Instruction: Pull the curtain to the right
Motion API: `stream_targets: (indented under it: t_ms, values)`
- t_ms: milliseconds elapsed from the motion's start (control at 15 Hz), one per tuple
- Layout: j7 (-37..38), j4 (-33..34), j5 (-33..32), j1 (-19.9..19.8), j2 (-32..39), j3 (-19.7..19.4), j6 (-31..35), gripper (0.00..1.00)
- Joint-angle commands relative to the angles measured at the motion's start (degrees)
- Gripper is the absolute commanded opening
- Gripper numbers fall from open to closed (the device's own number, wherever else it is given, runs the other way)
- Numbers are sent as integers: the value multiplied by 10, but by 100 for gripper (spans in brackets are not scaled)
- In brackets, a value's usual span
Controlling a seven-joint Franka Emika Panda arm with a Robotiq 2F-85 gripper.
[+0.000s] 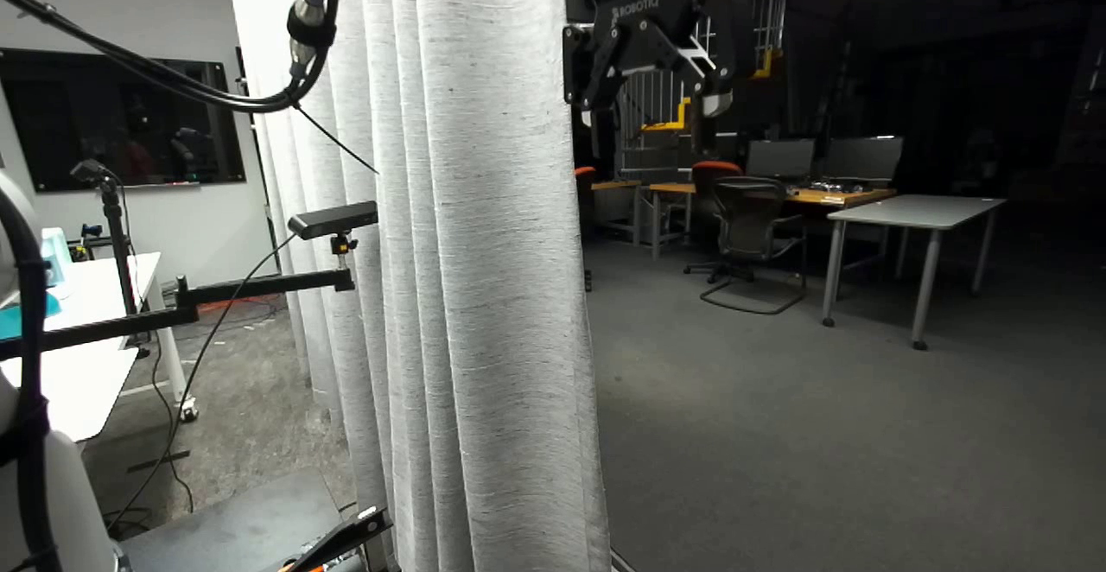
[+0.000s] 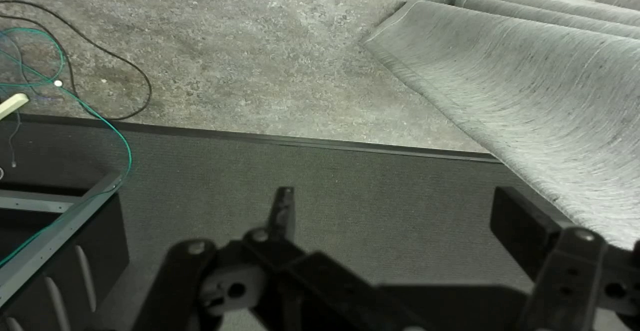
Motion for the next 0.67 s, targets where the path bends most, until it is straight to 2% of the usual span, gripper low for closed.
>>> stream_targets:
  t_ms: [0, 267, 600]
  values:
    - [-5, -4, 12, 1, -2, -2, 6, 100]
    - [-26, -16, 16, 10, -13, -1, -4, 100]
    - [-107, -41, 24, 37, -40, -7, -30, 100]
